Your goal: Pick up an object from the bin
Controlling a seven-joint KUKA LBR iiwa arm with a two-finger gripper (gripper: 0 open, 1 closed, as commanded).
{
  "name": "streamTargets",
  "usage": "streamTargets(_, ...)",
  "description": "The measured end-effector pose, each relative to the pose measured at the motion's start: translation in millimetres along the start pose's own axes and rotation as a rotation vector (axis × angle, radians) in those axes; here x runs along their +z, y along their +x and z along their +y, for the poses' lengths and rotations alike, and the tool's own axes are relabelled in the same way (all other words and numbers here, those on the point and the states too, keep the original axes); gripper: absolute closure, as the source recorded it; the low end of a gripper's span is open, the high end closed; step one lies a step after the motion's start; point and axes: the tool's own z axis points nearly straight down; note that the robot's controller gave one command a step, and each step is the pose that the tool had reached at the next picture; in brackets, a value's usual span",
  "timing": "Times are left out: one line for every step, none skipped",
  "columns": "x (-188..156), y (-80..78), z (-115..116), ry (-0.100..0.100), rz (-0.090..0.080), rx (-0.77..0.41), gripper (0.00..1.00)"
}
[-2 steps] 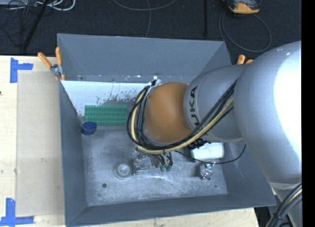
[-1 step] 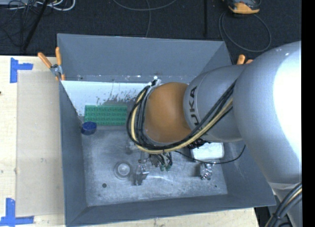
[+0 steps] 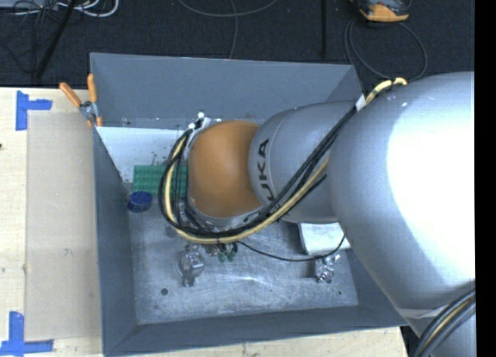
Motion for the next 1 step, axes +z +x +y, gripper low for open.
streamTargets(-41.5, -27.0, -51.9, 0.003, -0.002, 0.027, 0.0)
